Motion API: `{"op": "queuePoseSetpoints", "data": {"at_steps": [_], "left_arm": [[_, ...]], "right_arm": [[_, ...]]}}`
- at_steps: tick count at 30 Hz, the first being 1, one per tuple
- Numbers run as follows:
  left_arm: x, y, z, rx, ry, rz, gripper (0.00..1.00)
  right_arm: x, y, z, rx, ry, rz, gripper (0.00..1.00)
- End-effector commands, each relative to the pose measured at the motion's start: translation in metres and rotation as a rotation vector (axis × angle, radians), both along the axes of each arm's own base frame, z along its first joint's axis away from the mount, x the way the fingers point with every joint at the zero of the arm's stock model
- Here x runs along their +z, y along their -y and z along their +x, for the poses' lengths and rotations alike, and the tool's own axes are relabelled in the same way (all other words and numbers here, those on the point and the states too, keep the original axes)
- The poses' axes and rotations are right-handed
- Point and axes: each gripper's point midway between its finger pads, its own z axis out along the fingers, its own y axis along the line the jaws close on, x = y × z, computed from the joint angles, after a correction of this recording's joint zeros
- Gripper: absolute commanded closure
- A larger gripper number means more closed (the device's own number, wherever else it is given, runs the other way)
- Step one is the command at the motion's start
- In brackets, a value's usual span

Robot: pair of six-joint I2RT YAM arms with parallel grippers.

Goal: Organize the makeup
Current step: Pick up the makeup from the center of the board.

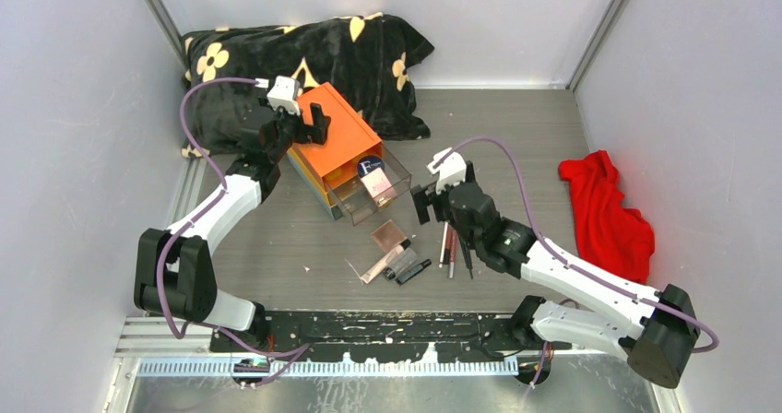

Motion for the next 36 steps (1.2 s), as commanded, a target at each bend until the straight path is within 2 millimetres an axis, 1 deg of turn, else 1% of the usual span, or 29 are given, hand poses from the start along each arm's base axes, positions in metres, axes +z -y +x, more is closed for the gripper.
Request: {"op": "queuePoseSetpoints", "data": {"at_steps": [1,4,7,9,11,17,22,29,33,36], "left_arm": [[-0.130,-0.019,-0.053,0.065,-0.473,0.047,0.03],[-0.129,-0.020,-0.053,0.068,-0.471,0.046,0.03],[-0.129,-0.019,-0.052,0.068,-0.473,0.040,0.03],[-0.129,-0.019,-0.053,0.067,-0.474,0.039,0.03],[-0.130,-0.019,-0.053,0.068,-0.474,0.039,0.03],[-0.135,-0.020,-0.054,0.069,-0.484,0.052,0.03],[-0.141,-0.020,-0.054,0.067,-0.495,0.057,0.03],[-0.142,-0.020,-0.054,0.063,-0.496,0.058,0.03],[-0.142,-0.021,-0.054,0.064,-0.496,0.064,0.03],[-0.144,-0.021,-0.055,0.064,-0.500,0.066,0.03]], "right_arm": [[-0.029,0.005,-0.014,0.003,-0.053,0.060,0.10],[-0.056,0.003,-0.023,0.024,-0.108,0.071,0.10],[-0.074,-0.002,-0.027,0.042,-0.131,0.107,0.08],[-0.084,-0.006,-0.028,0.048,-0.144,0.130,0.07],[-0.094,-0.011,-0.030,0.062,-0.160,0.133,0.03],[-0.115,-0.030,-0.035,0.102,-0.181,0.141,0.02],[-0.125,-0.051,-0.041,0.137,-0.180,0.144,0.02],[-0.139,-0.078,-0.047,0.187,-0.180,0.155,0.02],[-0.147,-0.089,-0.047,0.211,-0.184,0.123,0.00],[-0.150,-0.092,-0.045,0.214,-0.183,0.113,0.00]]}}
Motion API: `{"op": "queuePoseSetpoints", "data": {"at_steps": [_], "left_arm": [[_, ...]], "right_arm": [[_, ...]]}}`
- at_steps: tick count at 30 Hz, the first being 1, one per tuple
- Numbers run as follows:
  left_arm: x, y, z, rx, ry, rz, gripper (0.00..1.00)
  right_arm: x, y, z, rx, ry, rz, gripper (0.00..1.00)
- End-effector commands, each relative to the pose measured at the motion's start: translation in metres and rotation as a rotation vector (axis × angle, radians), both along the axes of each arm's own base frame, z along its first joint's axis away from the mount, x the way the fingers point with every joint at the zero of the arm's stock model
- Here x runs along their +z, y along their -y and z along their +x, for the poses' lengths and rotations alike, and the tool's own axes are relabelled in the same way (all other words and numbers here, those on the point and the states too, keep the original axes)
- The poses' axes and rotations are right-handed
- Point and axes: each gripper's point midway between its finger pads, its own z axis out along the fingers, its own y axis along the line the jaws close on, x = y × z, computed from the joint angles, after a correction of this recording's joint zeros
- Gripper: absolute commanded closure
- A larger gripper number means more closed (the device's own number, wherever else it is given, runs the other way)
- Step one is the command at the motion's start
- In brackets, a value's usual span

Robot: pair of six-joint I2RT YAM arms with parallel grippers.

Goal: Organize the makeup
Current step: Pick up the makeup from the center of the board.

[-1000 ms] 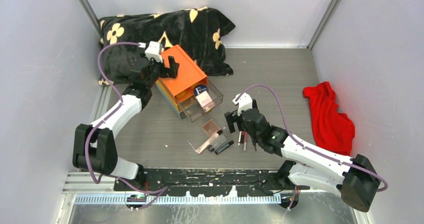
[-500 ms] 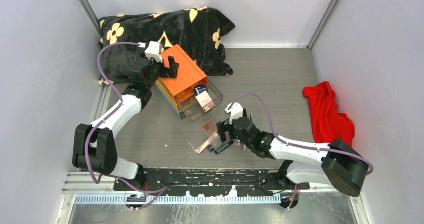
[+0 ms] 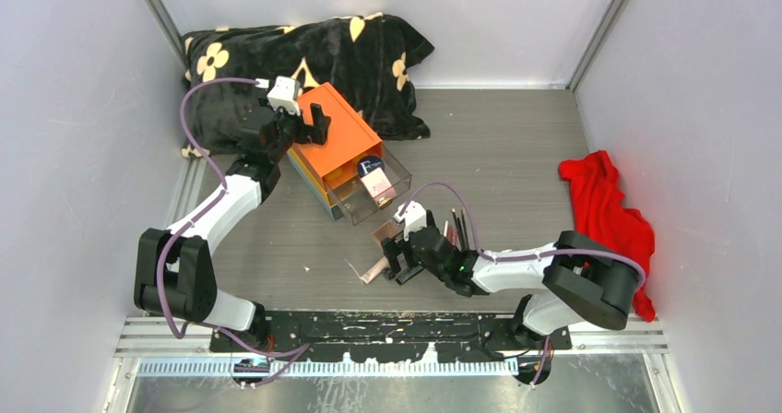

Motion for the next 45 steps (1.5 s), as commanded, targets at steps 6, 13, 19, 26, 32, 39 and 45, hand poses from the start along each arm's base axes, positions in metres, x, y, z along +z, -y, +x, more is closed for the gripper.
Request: {"op": "queuePoseSetpoints", "data": {"at_steps": [6,13,19,26,32,39,45], "left_arm": [[-0.142,-0.020,-0.054,0.067,-0.502,0.061,0.03],[-0.140,-0.020,-0.053,0.066,-0.499,0.062,0.03],[-0.141,-0.021,-0.055,0.067,-0.499,0.065,0.03],[-0.140,-0.021,-0.055,0.067,-0.496,0.063,0.03],[-0.141,-0.022,-0.056,0.068,-0.498,0.068,0.03],[-0.141,-0.022,-0.056,0.070,-0.497,0.066,0.03],[-0.140,-0.022,-0.057,0.070,-0.496,0.065,0.03]], "right_arm": [[0.024,-0.031,0.017,0.019,0.068,0.053,0.00],[0.022,-0.040,0.019,0.025,0.059,0.040,0.00],[0.008,-0.041,0.017,0.027,0.023,0.017,0.00],[-0.001,-0.042,0.019,0.008,0.011,-0.019,0.00],[-0.011,-0.035,0.020,-0.040,-0.011,-0.035,0.00],[-0.017,-0.029,0.017,-0.055,-0.032,-0.048,0.07],[-0.021,-0.028,0.013,-0.038,-0.047,-0.058,0.42]]}}
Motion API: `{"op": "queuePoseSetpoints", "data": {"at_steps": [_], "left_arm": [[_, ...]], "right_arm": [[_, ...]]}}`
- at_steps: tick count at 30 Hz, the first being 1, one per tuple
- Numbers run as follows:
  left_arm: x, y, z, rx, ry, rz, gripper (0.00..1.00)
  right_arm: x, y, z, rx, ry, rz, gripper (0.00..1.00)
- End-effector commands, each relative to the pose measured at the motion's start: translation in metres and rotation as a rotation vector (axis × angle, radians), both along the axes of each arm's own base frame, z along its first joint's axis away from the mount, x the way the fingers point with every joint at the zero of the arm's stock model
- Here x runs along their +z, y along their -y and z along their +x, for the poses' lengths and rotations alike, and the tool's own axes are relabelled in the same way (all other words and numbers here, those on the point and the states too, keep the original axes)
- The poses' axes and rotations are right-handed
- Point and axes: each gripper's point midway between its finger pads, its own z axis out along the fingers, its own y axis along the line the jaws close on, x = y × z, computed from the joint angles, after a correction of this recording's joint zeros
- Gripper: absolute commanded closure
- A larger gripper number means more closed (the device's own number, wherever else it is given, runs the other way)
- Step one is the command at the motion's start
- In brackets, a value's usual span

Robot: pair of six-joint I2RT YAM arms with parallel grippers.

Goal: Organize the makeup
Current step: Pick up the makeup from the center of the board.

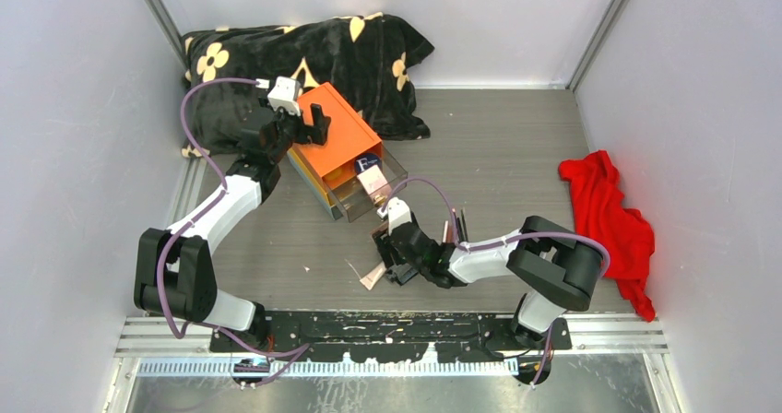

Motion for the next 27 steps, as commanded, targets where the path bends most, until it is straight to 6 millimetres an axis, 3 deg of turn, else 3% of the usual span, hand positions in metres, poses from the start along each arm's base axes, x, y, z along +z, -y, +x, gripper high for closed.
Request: {"op": "queuePoseSetpoints", "data": {"at_steps": [1,3,8,19,27], "left_arm": [[-0.140,-0.022,-0.057,0.073,-0.499,0.059,0.03],[-0.140,-0.022,-0.057,0.073,-0.497,0.060,0.03],[-0.139,-0.022,-0.057,0.072,-0.497,0.056,0.03],[-0.138,-0.021,-0.057,0.070,-0.495,0.052,0.03],[-0.137,-0.022,-0.058,0.071,-0.497,0.056,0.03]], "right_arm": [[0.005,-0.004,0.000,-0.005,0.001,0.021,0.48],[0.005,-0.002,-0.001,-0.005,0.002,0.021,0.60],[0.012,0.006,-0.001,-0.028,0.016,0.021,0.69],[0.048,0.042,0.005,-0.155,0.133,0.093,0.70],[0.073,0.088,0.017,-0.361,0.234,0.052,0.70]]}}
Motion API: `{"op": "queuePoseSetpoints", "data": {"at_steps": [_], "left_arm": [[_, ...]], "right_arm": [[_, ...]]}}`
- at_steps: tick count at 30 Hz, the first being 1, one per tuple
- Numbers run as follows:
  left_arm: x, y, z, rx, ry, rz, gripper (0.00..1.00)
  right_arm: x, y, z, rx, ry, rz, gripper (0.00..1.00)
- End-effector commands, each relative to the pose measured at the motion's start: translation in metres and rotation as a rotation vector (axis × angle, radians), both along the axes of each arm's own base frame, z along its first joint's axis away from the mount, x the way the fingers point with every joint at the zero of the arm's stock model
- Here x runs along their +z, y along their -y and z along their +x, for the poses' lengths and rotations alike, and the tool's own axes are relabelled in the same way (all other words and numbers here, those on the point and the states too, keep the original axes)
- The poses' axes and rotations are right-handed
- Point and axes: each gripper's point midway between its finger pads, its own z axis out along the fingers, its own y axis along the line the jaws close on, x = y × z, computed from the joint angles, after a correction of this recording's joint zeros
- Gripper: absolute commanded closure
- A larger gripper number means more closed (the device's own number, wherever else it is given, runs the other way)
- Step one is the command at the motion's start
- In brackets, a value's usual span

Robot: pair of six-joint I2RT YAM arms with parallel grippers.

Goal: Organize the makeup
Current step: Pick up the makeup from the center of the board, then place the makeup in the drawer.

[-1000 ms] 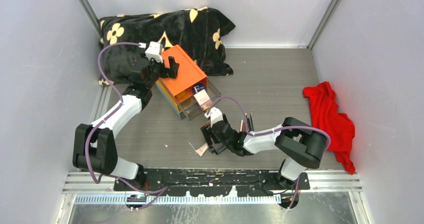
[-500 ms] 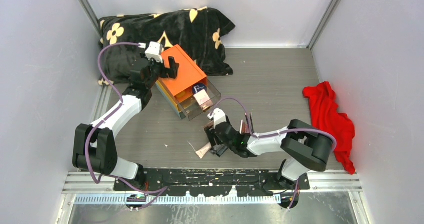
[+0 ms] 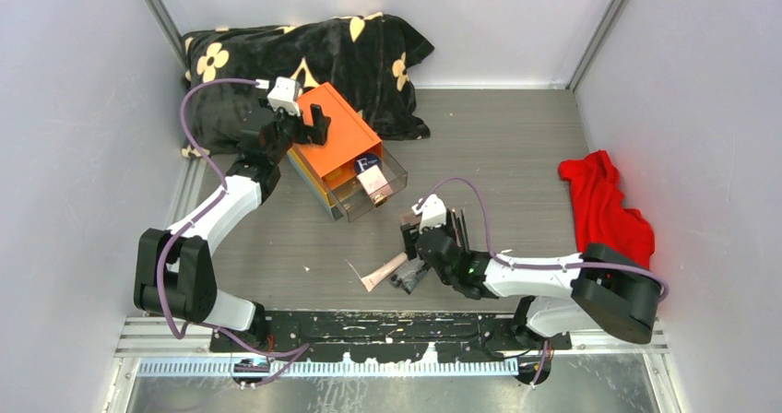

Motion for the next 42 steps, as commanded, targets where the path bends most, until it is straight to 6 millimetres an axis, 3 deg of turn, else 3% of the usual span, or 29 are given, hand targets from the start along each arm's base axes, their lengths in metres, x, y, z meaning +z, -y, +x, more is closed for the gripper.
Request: {"op": "queuePoseSetpoints", "data": {"at_steps": [1,5,11,15,20,24,29,35,42], "left_arm": [[-0.137,-0.022,-0.058,0.071,-0.498,0.058,0.03],[-0.134,-0.021,-0.056,0.070,-0.492,0.051,0.03],[-0.129,-0.019,-0.054,0.067,-0.484,0.042,0.03],[-0.126,-0.019,-0.054,0.067,-0.481,0.038,0.03],[-0.123,-0.019,-0.054,0.069,-0.476,0.039,0.03],[-0.124,-0.020,-0.054,0.073,-0.479,0.043,0.03],[-0.124,-0.020,-0.055,0.072,-0.480,0.039,0.03],[-0.121,-0.019,-0.056,0.070,-0.477,0.033,0.03],[-0.117,-0.019,-0.057,0.069,-0.471,0.031,0.03]], "right_arm": [[0.035,0.030,0.015,-0.178,0.112,-0.003,0.70],[0.077,0.050,0.024,-0.278,0.195,-0.035,0.71],[0.156,0.054,0.039,-0.307,0.315,-0.050,0.71],[0.210,0.040,0.049,-0.281,0.375,-0.051,0.70],[0.251,0.004,0.058,-0.153,0.403,-0.040,0.70],[0.260,-0.033,0.063,-0.025,0.364,-0.068,0.70],[0.254,-0.072,0.063,0.116,0.316,-0.062,0.69],[0.242,-0.093,0.058,0.194,0.266,-0.031,0.69],[0.236,-0.102,0.055,0.224,0.248,-0.010,0.69]]}}
